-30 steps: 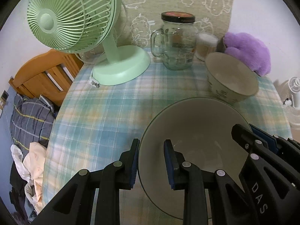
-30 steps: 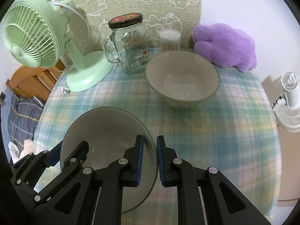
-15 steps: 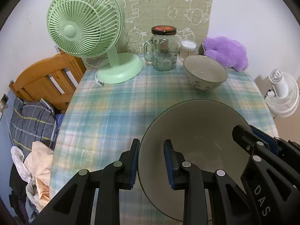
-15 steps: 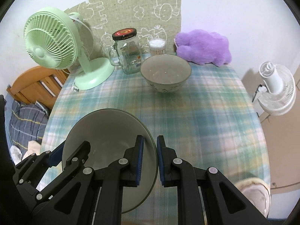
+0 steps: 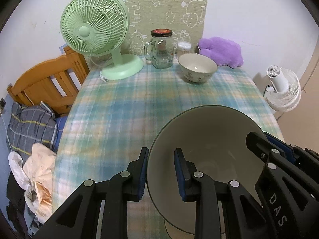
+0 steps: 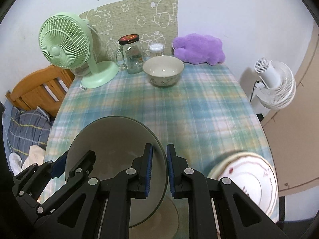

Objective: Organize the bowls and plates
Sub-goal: 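Lift the second grey bowl with both grippers and carry it toward the plate stack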

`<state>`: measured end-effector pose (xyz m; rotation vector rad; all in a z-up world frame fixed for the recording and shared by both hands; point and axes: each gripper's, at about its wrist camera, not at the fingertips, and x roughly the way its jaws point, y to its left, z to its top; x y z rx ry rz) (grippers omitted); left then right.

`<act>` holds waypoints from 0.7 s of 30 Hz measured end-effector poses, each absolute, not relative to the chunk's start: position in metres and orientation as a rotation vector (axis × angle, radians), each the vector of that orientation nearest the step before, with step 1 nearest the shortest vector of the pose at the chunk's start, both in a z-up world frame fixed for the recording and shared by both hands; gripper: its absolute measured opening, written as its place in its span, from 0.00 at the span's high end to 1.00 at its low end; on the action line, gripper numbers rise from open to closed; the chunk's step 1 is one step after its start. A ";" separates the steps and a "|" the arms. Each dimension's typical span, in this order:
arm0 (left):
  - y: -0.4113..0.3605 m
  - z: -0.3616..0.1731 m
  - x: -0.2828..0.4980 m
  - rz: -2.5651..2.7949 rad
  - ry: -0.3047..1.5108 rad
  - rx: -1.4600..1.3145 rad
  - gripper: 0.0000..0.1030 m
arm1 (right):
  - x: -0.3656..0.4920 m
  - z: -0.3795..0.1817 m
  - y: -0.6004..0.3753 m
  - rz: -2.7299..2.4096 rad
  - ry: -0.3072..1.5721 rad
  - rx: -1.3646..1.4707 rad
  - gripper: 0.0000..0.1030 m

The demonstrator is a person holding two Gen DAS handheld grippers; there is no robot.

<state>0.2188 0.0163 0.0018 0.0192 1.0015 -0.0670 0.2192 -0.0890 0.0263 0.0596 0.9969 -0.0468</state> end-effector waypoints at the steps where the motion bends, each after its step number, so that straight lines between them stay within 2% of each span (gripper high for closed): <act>1: 0.016 0.001 0.214 -0.073 1.003 0.019 0.77 | 0.213 0.027 -0.090 -0.052 0.996 0.059 0.83; 21: 0.010 -0.026 0.174 -0.089 1.064 0.020 0.77 | 0.163 0.000 -0.096 -0.058 1.063 0.052 0.83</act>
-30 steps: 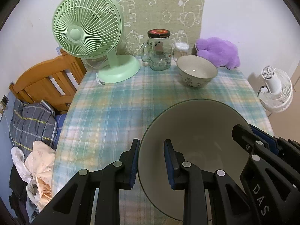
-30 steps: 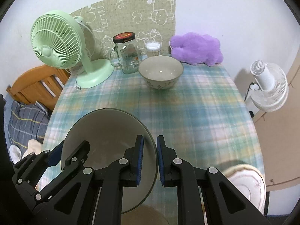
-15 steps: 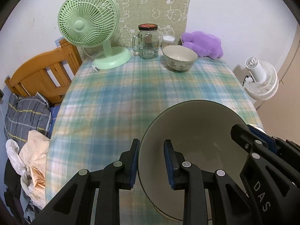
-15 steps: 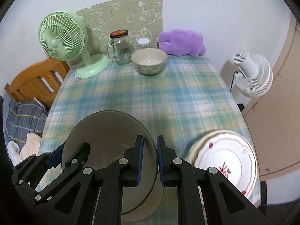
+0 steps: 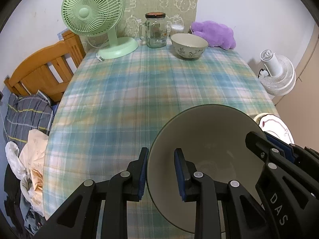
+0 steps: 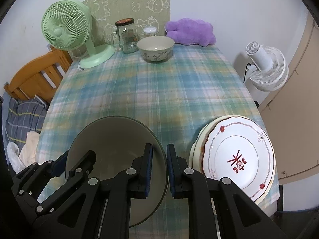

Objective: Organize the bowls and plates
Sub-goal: 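Lift the second grey bowl with both grippers and carry it toward the plate stack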

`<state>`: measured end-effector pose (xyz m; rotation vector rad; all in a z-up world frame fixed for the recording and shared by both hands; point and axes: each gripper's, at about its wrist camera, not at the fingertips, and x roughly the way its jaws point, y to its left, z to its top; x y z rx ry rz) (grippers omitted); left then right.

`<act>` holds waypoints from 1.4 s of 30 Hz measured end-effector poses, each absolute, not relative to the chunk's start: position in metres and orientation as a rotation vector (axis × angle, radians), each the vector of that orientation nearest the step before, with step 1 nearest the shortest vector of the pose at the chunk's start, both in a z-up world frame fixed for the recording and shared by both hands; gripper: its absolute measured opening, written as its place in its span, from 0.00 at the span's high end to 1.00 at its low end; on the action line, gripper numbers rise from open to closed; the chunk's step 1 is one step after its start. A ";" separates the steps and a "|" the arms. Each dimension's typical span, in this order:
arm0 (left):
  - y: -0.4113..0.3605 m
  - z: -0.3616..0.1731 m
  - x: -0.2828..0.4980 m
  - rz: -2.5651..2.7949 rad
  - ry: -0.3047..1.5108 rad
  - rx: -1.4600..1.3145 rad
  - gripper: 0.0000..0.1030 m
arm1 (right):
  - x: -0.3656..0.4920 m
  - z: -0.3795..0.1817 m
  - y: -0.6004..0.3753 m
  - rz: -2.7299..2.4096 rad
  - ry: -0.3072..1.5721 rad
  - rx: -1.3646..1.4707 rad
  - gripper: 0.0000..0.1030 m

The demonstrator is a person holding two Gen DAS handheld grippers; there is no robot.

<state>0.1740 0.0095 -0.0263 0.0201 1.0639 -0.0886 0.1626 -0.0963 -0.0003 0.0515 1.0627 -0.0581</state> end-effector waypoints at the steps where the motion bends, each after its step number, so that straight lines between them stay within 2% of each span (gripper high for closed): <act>1: 0.010 -0.028 0.173 -0.087 1.068 0.020 0.77 | 0.163 -0.001 -0.096 -0.057 1.066 0.048 0.83; 25: 0.003 -0.063 0.179 -0.044 1.171 0.023 0.77 | 0.173 -0.034 -0.096 -0.004 1.166 -0.002 0.83; 42: -0.005 -0.063 0.178 -0.047 1.143 0.100 0.76 | 0.175 -0.046 -0.106 -0.012 1.178 0.044 0.83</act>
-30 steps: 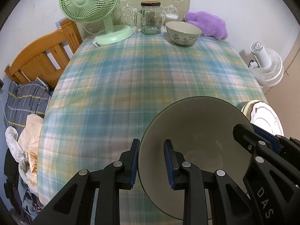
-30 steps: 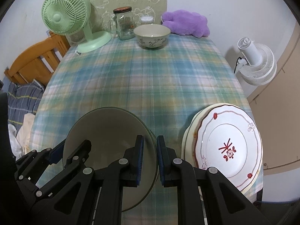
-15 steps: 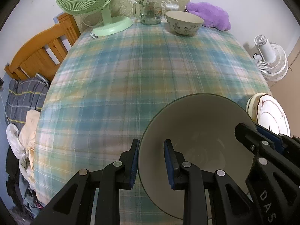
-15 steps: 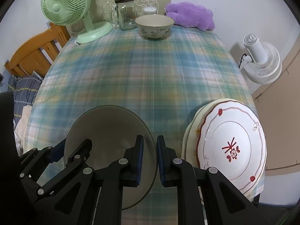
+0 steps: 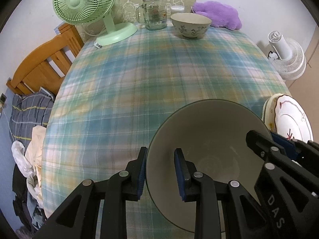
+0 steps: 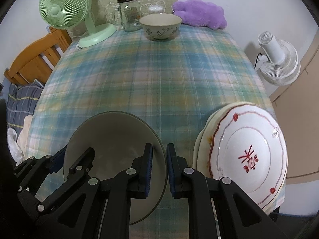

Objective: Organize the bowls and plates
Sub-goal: 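Lower the second grey bowl onto the table and open both grippers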

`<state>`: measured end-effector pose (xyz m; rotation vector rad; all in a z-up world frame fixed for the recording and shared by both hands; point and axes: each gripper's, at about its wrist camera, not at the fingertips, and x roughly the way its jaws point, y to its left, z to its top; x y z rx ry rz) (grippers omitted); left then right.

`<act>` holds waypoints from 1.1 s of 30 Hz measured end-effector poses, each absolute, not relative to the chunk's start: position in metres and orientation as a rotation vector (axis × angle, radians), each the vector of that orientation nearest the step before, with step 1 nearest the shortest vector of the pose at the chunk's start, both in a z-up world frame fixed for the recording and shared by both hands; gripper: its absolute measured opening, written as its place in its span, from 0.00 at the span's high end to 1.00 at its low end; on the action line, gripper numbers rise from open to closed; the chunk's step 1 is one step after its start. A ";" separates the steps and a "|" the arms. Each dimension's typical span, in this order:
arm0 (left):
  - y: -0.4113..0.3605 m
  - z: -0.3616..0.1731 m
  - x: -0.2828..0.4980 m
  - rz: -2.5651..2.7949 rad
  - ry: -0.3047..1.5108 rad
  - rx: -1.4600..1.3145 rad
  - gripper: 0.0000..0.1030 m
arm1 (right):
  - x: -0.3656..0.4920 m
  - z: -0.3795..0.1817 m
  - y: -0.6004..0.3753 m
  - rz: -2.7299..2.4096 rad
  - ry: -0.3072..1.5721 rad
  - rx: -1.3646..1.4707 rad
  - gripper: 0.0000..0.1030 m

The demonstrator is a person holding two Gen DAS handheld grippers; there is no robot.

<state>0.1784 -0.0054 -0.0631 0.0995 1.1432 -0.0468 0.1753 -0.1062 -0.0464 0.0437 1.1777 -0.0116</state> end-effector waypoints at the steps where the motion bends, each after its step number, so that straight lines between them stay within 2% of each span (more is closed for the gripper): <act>1: -0.005 -0.063 0.178 -0.052 1.144 0.099 0.75 | 0.175 -0.048 -0.106 -0.015 1.182 0.048 0.83; 6: -0.002 -0.060 0.175 -0.101 1.144 0.074 0.63 | 0.169 -0.046 -0.108 -0.025 1.177 0.080 0.82; 8: -0.002 -0.055 0.172 -0.128 1.134 0.080 0.51 | 0.167 -0.045 -0.109 -0.034 1.176 0.092 0.82; 11: 0.000 -0.046 0.168 -0.153 1.111 0.075 0.39 | 0.162 -0.037 -0.108 -0.034 1.159 0.106 0.80; 12: 0.001 -0.043 0.167 -0.161 1.104 0.072 0.38 | 0.161 -0.034 -0.107 -0.037 1.149 0.102 0.73; 15: 0.006 -0.033 0.165 -0.190 1.090 0.052 0.31 | 0.155 -0.022 -0.103 -0.052 1.111 0.105 0.44; 17: 0.008 -0.025 0.164 -0.204 1.071 0.045 0.25 | 0.151 -0.012 -0.099 -0.057 1.081 0.109 0.40; 33: -0.001 0.029 0.190 -0.172 0.933 0.035 0.24 | 0.174 0.045 -0.106 -0.062 0.944 0.085 0.39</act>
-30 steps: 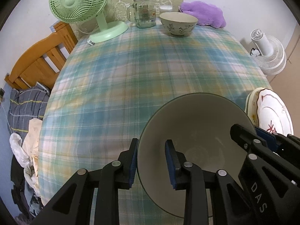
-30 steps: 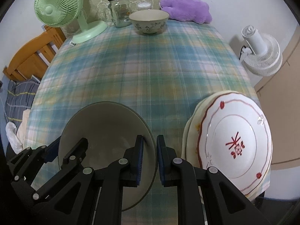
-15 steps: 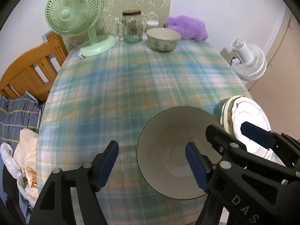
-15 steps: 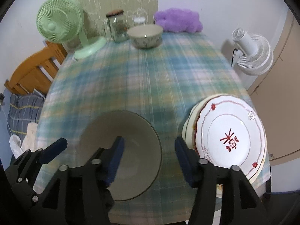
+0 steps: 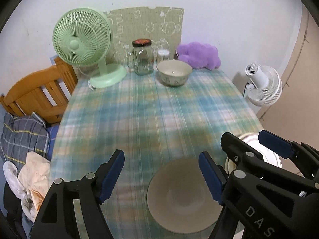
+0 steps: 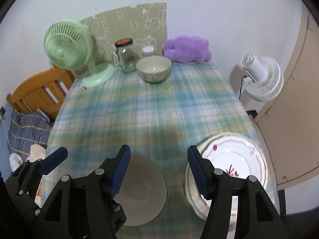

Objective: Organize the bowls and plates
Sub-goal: 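Lower the second grey bowl onto the table and open both grippers, then move both grippers to the grey bowl beside the glass jar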

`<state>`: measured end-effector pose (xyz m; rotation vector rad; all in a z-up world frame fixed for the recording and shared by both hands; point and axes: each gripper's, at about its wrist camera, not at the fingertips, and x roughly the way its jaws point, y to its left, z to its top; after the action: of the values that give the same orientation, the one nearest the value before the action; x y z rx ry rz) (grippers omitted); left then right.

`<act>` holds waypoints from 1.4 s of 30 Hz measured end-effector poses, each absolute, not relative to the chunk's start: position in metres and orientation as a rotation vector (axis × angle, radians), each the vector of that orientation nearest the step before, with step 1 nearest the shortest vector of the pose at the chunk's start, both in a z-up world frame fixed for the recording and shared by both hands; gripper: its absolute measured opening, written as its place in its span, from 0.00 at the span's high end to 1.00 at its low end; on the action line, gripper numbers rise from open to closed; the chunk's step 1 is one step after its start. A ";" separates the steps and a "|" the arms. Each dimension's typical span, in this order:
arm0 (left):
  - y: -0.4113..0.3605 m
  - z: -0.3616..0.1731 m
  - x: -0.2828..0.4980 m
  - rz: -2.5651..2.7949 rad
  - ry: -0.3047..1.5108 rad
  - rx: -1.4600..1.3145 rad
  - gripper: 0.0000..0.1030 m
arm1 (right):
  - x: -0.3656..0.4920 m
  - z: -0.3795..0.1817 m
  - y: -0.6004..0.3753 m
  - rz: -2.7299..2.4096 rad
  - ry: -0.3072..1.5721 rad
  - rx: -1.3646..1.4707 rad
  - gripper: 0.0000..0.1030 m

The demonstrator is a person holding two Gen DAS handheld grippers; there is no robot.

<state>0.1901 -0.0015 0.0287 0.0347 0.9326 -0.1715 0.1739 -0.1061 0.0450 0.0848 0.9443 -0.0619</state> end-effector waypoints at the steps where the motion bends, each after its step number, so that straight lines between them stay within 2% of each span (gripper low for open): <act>1: -0.003 0.030 0.193 -0.166 0.930 0.033 0.24 | 0.177 0.046 -0.107 -0.057 0.941 0.084 0.39; 19: -0.066 0.046 0.292 0.038 0.882 0.001 0.24 | 0.293 0.061 -0.172 0.082 0.902 0.024 0.39; 34: -0.082 0.028 0.395 0.178 0.912 -0.048 0.35 | 0.410 0.040 -0.197 0.153 0.903 0.060 0.39; 42: -0.077 -0.007 0.444 0.204 0.966 -0.075 0.43 | 0.460 0.007 -0.192 0.153 0.939 0.080 0.39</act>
<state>0.4438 -0.0773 -0.0075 -0.0754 0.9664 0.2039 0.4604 -0.1917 0.0065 0.0805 0.9392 0.1526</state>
